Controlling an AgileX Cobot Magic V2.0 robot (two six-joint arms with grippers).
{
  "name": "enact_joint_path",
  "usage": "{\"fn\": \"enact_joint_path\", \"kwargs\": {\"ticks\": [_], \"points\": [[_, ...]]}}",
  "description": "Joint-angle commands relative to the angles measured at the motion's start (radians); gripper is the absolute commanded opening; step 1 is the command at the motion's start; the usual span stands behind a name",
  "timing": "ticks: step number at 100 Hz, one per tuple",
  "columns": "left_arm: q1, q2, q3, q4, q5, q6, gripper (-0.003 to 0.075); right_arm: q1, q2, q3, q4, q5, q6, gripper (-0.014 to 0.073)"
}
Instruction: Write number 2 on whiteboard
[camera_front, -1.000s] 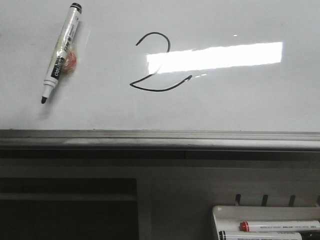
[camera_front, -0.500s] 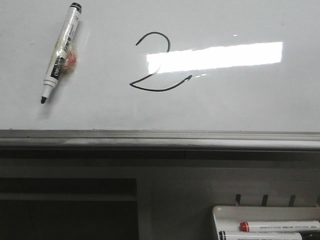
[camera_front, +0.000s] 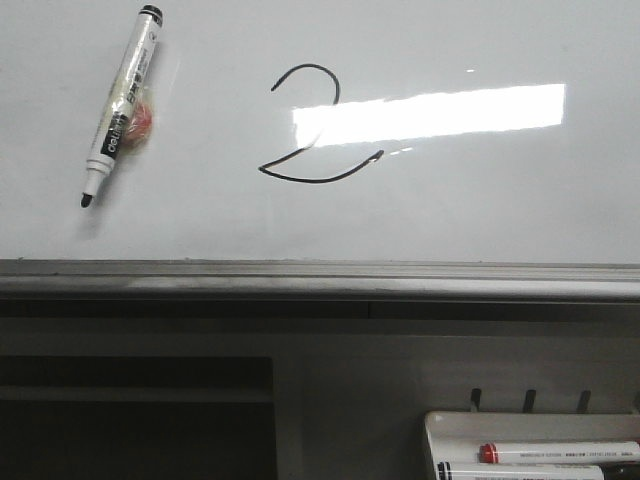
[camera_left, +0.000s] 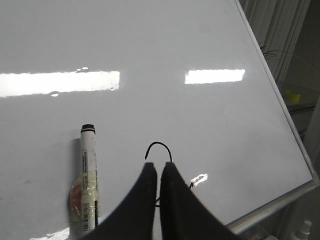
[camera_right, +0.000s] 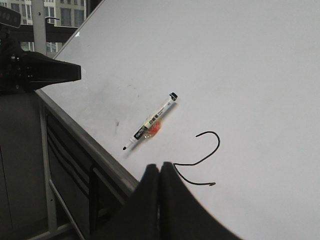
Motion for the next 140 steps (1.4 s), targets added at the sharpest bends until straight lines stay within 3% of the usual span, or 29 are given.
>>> {"fn": "enact_joint_path", "kwargs": {"ticks": [1,41,53,68,121,140], "points": [[0.002,-0.001,-0.026,0.004,-0.075,0.0,-0.002,-0.004,0.005,-0.027,0.004,-0.06,0.001,-0.0068],[0.003,-0.001,0.0,0.009,-0.081,0.0,-0.002,-0.004,0.005,-0.027,0.004,-0.06,0.001,-0.0068],[0.046,-0.018,0.005,0.1,-0.068,0.0,-0.002,-0.004,0.005,-0.027,0.004,-0.06,0.001,-0.0068],[0.168,-0.067,0.031,0.172,-0.065,0.0,-0.002,-0.004,0.005,-0.027,0.004,-0.06,0.001,-0.0068],[0.695,-0.478,0.279,0.186,-0.06,0.0,-0.002,-0.004,0.005,-0.027,0.004,-0.06,0.001,-0.0071],[0.757,-0.562,0.279,0.186,0.154,0.0,-0.002,-0.004,0.005,-0.027,0.004,-0.06,0.001,-0.0071]]}}
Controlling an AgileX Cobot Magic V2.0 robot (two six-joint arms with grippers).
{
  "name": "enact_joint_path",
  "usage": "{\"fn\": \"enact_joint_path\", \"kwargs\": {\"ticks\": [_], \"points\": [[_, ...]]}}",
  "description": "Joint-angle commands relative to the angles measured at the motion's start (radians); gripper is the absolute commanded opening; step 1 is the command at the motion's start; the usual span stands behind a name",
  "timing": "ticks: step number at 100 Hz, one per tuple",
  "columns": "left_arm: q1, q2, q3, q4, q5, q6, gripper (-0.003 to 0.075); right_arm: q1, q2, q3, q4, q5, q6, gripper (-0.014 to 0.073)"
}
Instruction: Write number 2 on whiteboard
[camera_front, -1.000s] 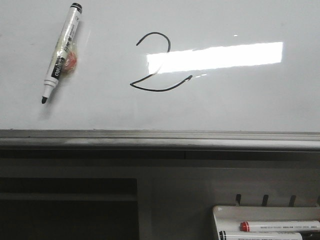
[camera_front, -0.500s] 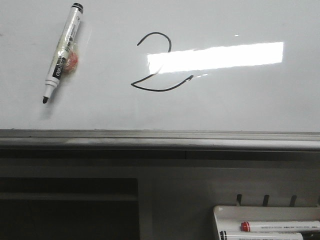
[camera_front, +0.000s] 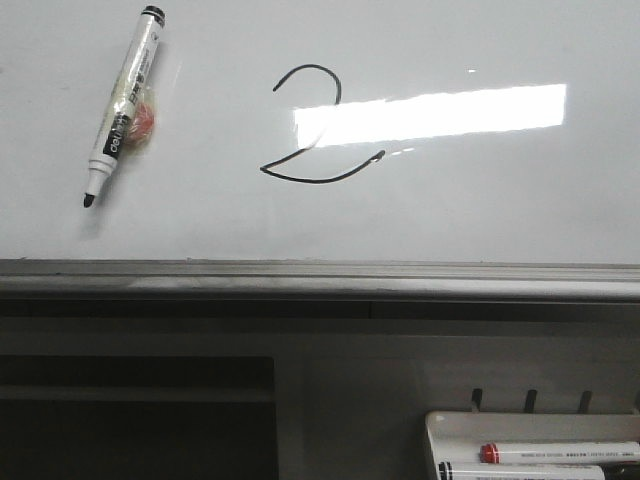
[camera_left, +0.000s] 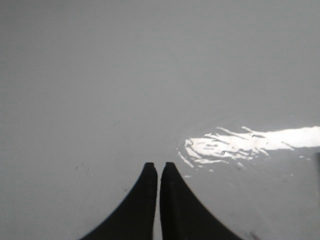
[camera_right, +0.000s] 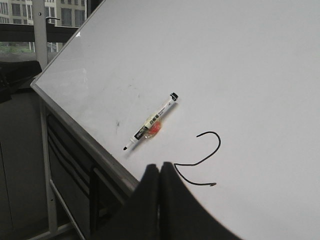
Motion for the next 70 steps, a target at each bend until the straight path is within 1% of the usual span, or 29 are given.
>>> {"fn": "enact_joint_path", "kwargs": {"ticks": [1,26,70], "points": [[0.01,-0.028,0.011,0.002,0.064,0.0,-0.002,-0.004,0.005,-0.027,0.004,-0.06,0.001,-0.0071],[0.002,-0.026,0.011,0.002,0.439,0.0,-0.002,-0.004,0.005,-0.027,0.004,-0.06,0.001,-0.0071],[0.002,-0.026,0.013,0.002,0.431,0.0,-0.002,-0.004,0.005,-0.027,0.004,-0.06,0.001,-0.0071]]}}
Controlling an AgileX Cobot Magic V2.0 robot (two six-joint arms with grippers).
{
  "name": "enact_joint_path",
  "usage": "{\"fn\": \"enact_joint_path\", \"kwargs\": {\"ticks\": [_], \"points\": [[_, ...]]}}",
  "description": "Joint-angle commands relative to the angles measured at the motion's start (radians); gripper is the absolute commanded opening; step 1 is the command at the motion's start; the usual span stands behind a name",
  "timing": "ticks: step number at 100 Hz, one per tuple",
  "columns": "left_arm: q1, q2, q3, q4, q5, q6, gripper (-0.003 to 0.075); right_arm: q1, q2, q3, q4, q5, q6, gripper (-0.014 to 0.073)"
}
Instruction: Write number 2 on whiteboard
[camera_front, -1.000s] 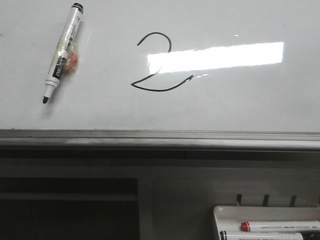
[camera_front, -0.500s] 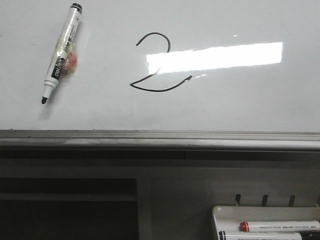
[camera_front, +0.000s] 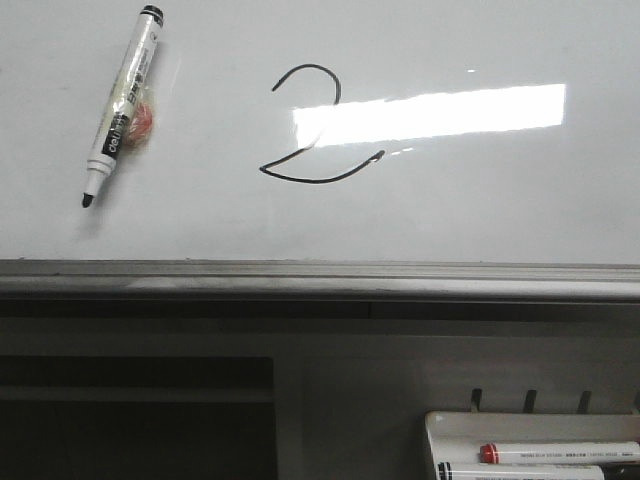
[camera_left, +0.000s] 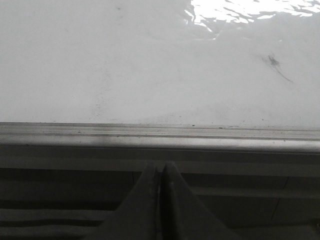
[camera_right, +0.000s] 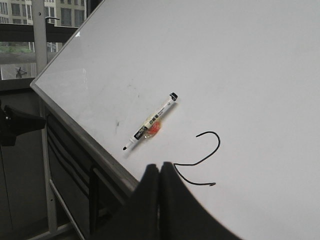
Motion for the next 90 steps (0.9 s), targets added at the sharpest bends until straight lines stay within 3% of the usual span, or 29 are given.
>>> {"fn": "enact_joint_path", "kwargs": {"ticks": [1,90], "points": [[-0.004,-0.026,0.013,0.002,-0.066,0.0,-0.002,-0.004,0.005,-0.027,0.004,-0.06,0.001,-0.0071],[-0.004,-0.026,0.013,0.002,-0.066,0.0,-0.002,-0.004,0.005,-0.027,-0.012,-0.064,0.028,-0.0071]]}}
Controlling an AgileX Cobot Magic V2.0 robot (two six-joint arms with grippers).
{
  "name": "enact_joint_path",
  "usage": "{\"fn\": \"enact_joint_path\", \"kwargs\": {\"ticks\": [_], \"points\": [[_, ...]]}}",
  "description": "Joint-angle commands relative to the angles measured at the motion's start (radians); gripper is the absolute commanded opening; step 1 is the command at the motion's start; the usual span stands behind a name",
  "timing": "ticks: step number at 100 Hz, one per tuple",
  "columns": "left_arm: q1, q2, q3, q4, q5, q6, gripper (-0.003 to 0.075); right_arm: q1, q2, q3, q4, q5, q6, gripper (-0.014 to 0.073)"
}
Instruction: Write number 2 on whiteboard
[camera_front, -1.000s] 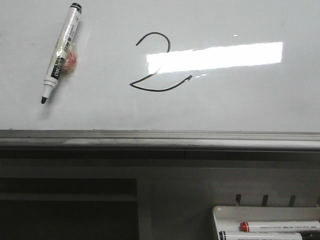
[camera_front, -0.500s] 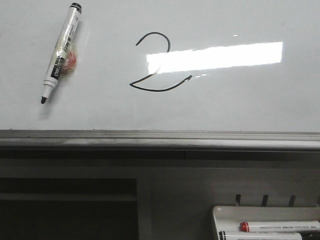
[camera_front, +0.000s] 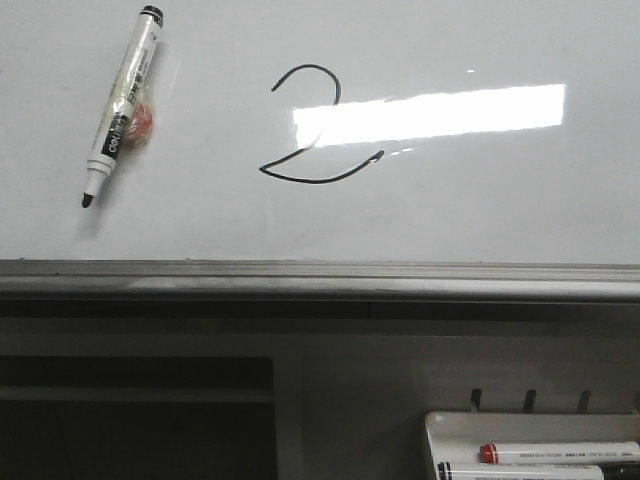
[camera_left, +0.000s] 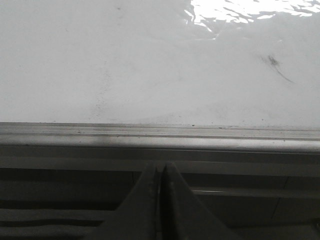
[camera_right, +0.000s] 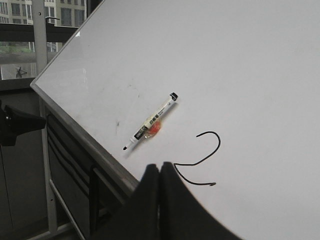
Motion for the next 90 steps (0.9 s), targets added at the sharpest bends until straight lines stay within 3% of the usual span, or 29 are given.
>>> {"fn": "enact_joint_path", "kwargs": {"ticks": [1,7,22,29,44,66,90], "points": [[-0.004,-0.026,0.013,0.002,-0.066,0.0,-0.002,-0.004,0.005,-0.027,-0.018,-0.064,0.044,-0.0071],[-0.004,-0.026,0.013,0.002,-0.066,0.0,-0.002,-0.004,0.005,-0.027,-0.169,-0.066,0.179,-0.0071],[-0.004,-0.026,0.013,0.002,-0.066,0.0,-0.002,-0.004,0.005,-0.025,-0.674,-0.066,0.753,-0.0071],[-0.004,-0.026,0.013,0.002,-0.066,0.0,-0.002,-0.014,0.005,-0.023,-0.828,-0.085,0.878,-0.0071],[-0.004,-0.026,0.013,0.002,-0.066,0.0,-0.002,-0.105,0.005,0.005,-0.852,-0.176,0.887,-0.0071],[-0.004,-0.026,0.013,0.002,-0.066,0.0,-0.002,-0.351,0.005,0.107,-0.852,-0.344,0.887,-0.0071],[-0.004,-0.026,0.013,0.002,-0.066,0.0,-0.002,-0.589,-0.023,0.227,-0.852,-0.357,0.887,-0.0071]]}}
